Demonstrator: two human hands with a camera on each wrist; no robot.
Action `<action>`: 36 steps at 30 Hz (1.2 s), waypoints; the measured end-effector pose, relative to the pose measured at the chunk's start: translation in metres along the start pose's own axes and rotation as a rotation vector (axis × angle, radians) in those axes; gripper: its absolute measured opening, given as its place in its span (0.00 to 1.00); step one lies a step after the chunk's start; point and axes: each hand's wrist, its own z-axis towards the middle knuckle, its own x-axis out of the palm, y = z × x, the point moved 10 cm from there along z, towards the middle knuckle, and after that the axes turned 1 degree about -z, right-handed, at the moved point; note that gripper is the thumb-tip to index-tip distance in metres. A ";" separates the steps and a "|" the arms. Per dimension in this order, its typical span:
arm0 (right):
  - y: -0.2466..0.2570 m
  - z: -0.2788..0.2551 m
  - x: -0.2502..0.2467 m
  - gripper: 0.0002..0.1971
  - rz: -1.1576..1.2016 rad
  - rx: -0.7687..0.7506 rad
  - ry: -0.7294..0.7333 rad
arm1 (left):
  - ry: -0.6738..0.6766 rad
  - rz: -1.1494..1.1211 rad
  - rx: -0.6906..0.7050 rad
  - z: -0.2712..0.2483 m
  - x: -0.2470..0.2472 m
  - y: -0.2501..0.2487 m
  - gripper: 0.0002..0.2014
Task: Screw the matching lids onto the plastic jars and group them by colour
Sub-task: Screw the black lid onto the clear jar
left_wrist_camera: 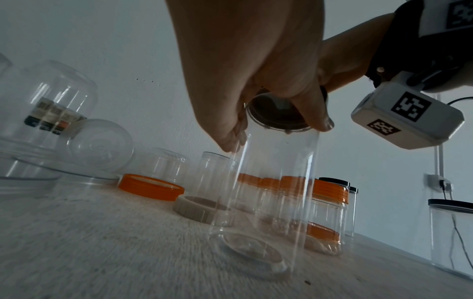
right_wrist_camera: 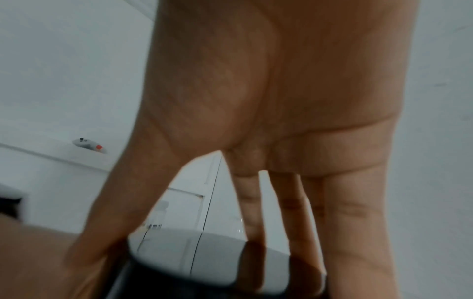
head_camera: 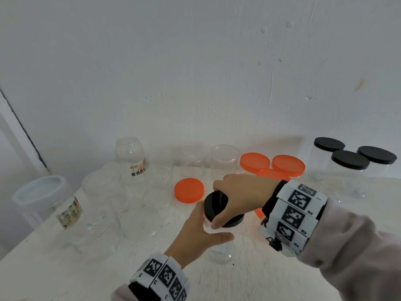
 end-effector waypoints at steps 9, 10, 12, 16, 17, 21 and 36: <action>0.007 -0.004 0.004 0.46 0.036 -0.088 0.115 | -0.010 0.006 -0.002 0.001 0.000 0.002 0.36; 0.008 -0.004 0.003 0.45 0.037 -0.094 0.106 | -0.011 0.008 0.001 0.001 0.000 0.002 0.35; 0.008 -0.004 0.003 0.44 0.028 -0.095 0.098 | -0.013 0.005 0.006 0.000 0.000 0.001 0.36; 0.007 -0.003 0.004 0.40 0.005 -0.066 0.072 | -0.013 0.005 0.011 -0.001 0.000 -0.001 0.36; 0.006 -0.003 0.005 0.39 0.000 -0.051 0.055 | -0.013 0.007 0.007 -0.001 0.000 -0.001 0.36; 0.003 -0.002 0.008 0.40 -0.034 0.006 -0.002 | -0.011 0.019 -0.004 0.000 0.000 0.002 0.34; 0.003 -0.003 0.012 0.40 -0.099 0.035 0.014 | -0.018 0.022 0.000 -0.002 -0.001 -0.002 0.35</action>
